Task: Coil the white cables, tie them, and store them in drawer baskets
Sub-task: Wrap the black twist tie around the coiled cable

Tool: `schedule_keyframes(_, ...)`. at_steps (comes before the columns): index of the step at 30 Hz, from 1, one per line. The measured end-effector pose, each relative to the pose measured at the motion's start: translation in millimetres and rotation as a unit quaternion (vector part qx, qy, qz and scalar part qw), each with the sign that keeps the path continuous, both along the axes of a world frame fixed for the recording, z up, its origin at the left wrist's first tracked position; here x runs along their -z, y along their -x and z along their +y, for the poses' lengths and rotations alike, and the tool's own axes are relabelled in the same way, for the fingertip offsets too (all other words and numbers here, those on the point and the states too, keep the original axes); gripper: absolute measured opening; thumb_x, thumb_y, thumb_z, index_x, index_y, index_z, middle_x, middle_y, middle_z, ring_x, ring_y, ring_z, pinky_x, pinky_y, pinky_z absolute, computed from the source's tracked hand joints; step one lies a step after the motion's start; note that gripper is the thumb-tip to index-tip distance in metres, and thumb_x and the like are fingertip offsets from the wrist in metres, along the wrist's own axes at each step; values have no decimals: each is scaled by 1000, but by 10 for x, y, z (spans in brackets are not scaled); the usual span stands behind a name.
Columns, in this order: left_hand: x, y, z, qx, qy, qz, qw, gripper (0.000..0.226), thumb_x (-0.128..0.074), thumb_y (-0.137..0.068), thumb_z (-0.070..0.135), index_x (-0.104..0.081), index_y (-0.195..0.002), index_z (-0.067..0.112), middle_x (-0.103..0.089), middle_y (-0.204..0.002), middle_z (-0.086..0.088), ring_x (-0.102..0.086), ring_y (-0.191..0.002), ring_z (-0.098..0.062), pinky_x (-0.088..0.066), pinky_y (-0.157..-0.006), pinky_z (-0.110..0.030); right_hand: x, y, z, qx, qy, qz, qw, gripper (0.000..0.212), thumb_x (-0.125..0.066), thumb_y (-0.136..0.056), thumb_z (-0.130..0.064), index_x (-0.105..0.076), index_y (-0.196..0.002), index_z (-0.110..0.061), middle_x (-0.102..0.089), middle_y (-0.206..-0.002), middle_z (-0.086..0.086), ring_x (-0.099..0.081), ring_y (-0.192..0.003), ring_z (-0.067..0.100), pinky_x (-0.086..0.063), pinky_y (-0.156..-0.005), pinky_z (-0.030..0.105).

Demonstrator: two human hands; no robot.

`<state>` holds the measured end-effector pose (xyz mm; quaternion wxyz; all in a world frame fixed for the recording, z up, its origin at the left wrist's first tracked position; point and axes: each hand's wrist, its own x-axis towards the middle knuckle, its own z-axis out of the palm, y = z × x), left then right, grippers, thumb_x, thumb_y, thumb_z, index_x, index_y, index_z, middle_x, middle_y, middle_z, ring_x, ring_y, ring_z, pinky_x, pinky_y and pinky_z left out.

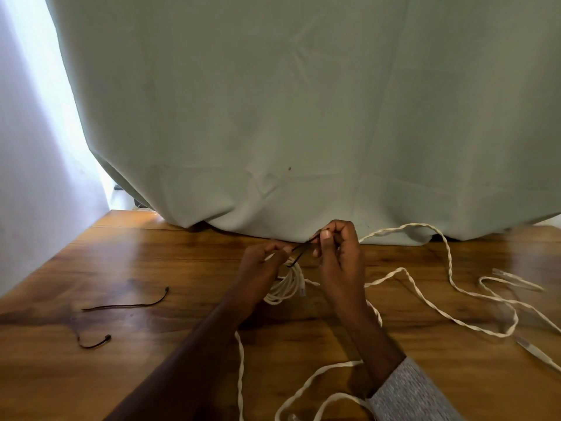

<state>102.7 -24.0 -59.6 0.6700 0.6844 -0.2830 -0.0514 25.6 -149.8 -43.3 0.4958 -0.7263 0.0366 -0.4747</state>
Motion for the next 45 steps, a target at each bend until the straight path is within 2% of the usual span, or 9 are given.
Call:
schedule_keyframes(8, 33, -51, -13, -42, 13, 50, 998, 28, -57, -99, 21, -72, -76, 16, -55, -51, 11, -47, -48, -6, -38, -45, -23, -19, 6, 86, -38, 22, -39, 998, 11, -44, -103, -19, -52, -101, -12, -64, -82, 3, -57, -65, 14, -47, -59, 25)
schedule_keyframes(12, 41, -144, 21, -66, 42, 108, 991, 30, -58, -99, 23, -71, -80, 3, -51, -60, -13, -43, -53, -23, -37, -49, -29, -72, 60, 188, -96, 26, -78, 992, 11, -43, -103, -16, -52, -99, -10, -61, -78, 2, -56, -63, 13, -46, -59, 26)
schedule_keyframes(18, 80, -236, 30, -96, 71, 154, 981, 33, -58, -99, 21, -58, -75, -2, -41, -56, -11, -37, -49, -20, -34, -44, -25, -25, 21, 349, -197, 7, -62, 978, 9, -43, -104, -23, -50, -101, -19, -66, -92, 2, -63, -66, 21, -48, -55, 30)
schedule_keyframes(23, 82, -315, 65, -110, 105, 214, 965, 35, -57, -99, 24, -63, -84, -7, -55, -65, -15, -53, -55, -24, -41, -47, -25, 46, 30, 262, -237, -9, -7, 972, 21, -61, -95, -22, -48, -110, -17, -73, -101, 9, -72, -90, 26, -59, -76, 36)
schedule_keyframes(27, 98, -297, 63, -114, 104, 186, 970, 32, -58, -99, 22, -61, -79, -3, -48, -59, -12, -45, -51, -22, -38, -46, -25, 92, 4, 259, -198, 40, 27, 979, 47, -77, -79, -7, -55, -116, -26, -71, -104, -3, -71, -95, 23, -61, -80, 36)
schedule_keyframes(30, 124, -294, 56, -114, 87, 148, 978, 33, -58, -98, 21, -64, -73, 1, -55, -63, -12, -50, -59, -24, -44, -55, -34, 144, -68, 236, -144, 75, 8, 987, 32, -74, -83, 1, -67, -106, -20, -70, -99, -3, -70, -90, 17, -61, -75, 39)
schedule_keyframes(35, 116, -247, -1, -111, 91, 145, 979, 33, -60, -98, 20, -65, -72, 1, -56, -63, -10, -53, -59, -23, -44, -56, -35, 243, -186, 150, -56, 222, 43, 973, 20, -73, -84, -12, -74, -103, -18, -60, -94, -21, -59, -84, -5, -48, -73, 12)
schedule_keyframes(39, 115, -246, -2, -106, 108, 162, 975, 35, -60, -98, 21, -63, -82, -9, -59, -70, -18, -55, -63, -26, -47, -56, -34, 303, -245, 71, -28, 293, 69, 953, 33, -72, -80, -3, -72, -109, -17, -65, -102, -2, -60, -89, 10, -56, -77, 33)
schedule_keyframes(45, 88, -188, -35, -84, 128, 181, 972, 29, -58, -99, 17, -66, -78, -1, -59, -70, -15, -57, -67, -25, -47, -62, -35, 286, -288, 105, -23, 392, 77, 916, 26, -62, -87, -11, -72, -110, -15, -66, -101, 4, -60, -89, 20, -53, -70, 41)
